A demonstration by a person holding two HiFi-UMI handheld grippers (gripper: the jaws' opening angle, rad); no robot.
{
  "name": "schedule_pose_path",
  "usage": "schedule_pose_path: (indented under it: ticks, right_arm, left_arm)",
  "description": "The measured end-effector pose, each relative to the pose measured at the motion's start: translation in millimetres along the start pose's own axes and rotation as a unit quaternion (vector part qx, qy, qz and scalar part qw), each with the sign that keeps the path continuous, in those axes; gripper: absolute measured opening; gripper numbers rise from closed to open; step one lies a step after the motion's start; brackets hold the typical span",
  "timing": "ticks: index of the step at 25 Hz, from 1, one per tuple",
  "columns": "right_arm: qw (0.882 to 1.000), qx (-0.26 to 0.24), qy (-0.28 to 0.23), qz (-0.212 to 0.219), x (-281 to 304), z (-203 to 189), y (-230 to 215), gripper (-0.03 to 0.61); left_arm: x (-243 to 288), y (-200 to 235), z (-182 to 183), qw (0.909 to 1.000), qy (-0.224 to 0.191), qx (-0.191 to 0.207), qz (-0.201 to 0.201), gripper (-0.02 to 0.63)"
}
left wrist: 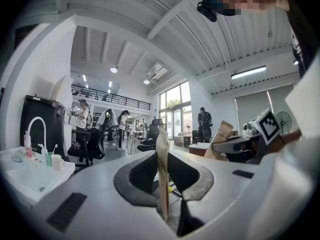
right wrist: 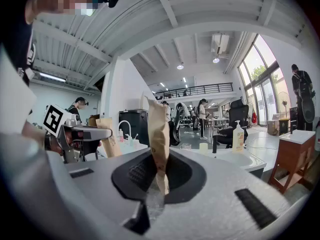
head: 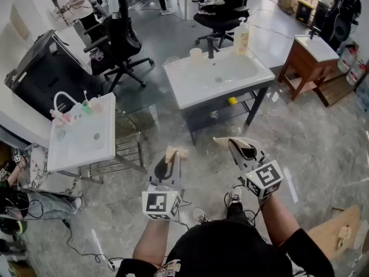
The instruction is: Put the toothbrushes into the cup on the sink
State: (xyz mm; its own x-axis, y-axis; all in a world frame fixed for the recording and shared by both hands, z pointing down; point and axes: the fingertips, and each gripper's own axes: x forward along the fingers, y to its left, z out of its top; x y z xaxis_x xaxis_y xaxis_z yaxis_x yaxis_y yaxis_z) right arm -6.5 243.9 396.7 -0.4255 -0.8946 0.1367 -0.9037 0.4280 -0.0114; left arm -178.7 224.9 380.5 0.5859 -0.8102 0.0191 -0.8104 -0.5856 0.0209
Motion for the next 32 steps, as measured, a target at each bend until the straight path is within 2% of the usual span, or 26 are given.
schedule_pose_path:
  ticks: [18,32]
  right_arm:
    - [1.0,0.013,0.0,0.006,2,-2,-11,0.032]
    - [0.999,0.016,-0.001,0.034,16,-1,-72,0.032]
  left_arm:
    - [12,-8,-7,0.9999,0.013,-0.007,-0.006,0.059]
    - [65,-33,-8,0.9997,0.019,-0.005,0.014,0.06]
